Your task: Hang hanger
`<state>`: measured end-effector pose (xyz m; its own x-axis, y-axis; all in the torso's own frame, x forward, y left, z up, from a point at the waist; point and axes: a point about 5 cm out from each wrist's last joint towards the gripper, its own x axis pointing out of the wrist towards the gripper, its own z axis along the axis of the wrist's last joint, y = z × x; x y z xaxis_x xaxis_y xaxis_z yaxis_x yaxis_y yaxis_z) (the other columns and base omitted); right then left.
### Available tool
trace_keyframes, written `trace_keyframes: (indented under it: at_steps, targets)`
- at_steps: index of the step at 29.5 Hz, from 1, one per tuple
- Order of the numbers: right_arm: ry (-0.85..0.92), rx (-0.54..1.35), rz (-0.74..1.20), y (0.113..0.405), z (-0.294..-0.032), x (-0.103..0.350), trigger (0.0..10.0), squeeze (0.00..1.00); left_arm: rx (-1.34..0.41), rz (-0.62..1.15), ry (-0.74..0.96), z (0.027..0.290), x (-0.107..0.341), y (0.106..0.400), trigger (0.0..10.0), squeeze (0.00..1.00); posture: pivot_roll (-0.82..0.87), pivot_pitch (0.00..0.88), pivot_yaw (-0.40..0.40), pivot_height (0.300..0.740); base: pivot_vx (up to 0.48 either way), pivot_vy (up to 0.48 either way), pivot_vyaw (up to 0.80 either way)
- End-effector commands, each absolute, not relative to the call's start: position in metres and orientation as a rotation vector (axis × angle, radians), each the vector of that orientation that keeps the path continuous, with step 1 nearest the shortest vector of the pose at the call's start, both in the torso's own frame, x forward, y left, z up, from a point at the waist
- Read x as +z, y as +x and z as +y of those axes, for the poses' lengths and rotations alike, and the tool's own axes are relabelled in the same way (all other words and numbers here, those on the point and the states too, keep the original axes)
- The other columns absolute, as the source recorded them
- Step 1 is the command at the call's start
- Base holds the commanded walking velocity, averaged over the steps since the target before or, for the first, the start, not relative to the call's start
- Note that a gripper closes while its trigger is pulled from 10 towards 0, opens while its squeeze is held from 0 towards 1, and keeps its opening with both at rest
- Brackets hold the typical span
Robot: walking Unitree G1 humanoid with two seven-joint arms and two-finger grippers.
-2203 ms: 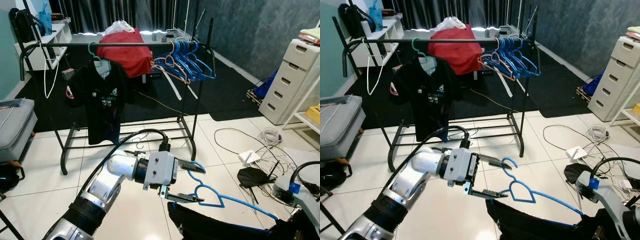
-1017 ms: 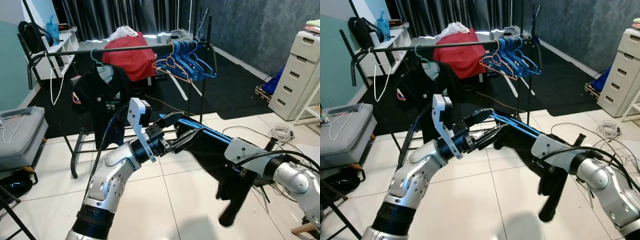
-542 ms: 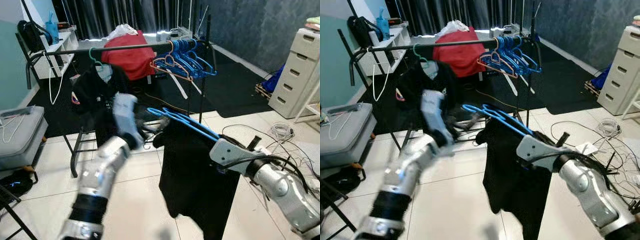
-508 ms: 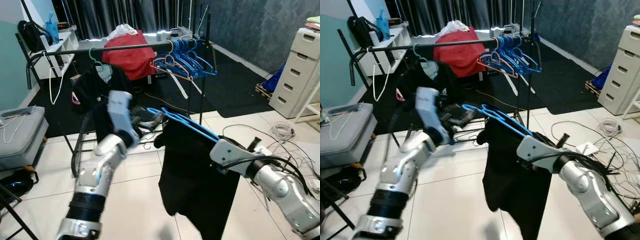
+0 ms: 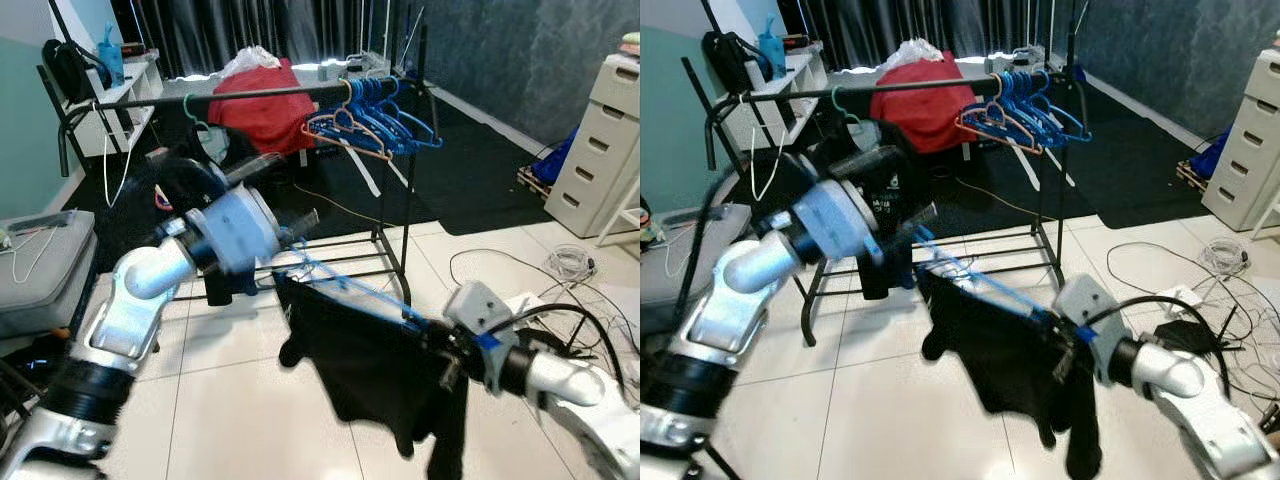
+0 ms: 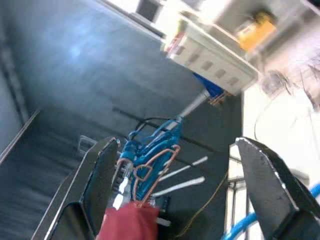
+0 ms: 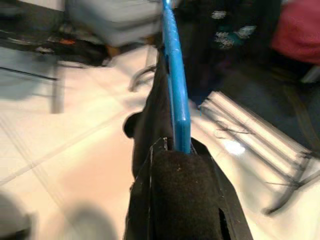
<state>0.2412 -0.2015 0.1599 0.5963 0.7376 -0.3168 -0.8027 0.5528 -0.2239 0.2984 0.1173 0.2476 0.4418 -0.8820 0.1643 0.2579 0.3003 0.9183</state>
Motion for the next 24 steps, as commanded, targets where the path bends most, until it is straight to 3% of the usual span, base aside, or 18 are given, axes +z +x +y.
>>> trace_keyframes:
  at_steps: [1,7,13,16,18,21,24]
  targets:
    - [-0.306,1.019,0.172,0.234,-0.192,0.169,10.0,0.00,-0.972,-0.767,1.115,0.114,0.233,0.294,10.0,0.00,-0.19,0.000,0.047,0.740,0.000,0.000,0.00]
    - [-0.298,1.093,0.229,0.226,-0.193,0.168,10.0,0.00,-1.074,-0.772,1.228,0.118,0.223,0.293,10.0,0.00,-0.19,0.000,0.051,0.740,0.000,0.000,0.00]
    - [-0.405,1.140,0.353,0.216,-0.201,0.157,10.0,0.00,-1.191,-0.677,1.327,0.132,0.214,0.295,10.0,0.00,-0.19,0.000,0.055,0.740,0.000,0.000,0.00]
    - [-0.504,1.105,0.417,0.217,-0.212,0.147,10.0,0.00,-1.234,-0.590,1.253,0.140,0.217,0.296,10.0,0.00,-0.18,0.000,0.052,0.740,0.000,0.000,0.00]
    - [-0.548,1.078,0.471,0.216,-0.224,0.140,10.0,0.00,-1.335,-0.443,1.046,0.150,0.226,0.290,10.0,0.00,-0.18,0.000,0.050,0.740,0.000,0.000,0.00]
    - [-0.535,1.075,0.481,0.214,-0.227,0.141,10.0,0.00,-1.488,-0.351,0.838,0.157,0.236,0.276,10.0,0.00,-0.18,0.000,0.052,0.740,0.000,0.000,0.00]
    - [-0.524,1.078,0.474,0.214,-0.227,0.144,10.0,0.00,-1.577,-0.293,0.767,0.161,0.242,0.266,10.0,0.00,-0.18,0.000,0.054,0.740,0.000,0.000,0.00]
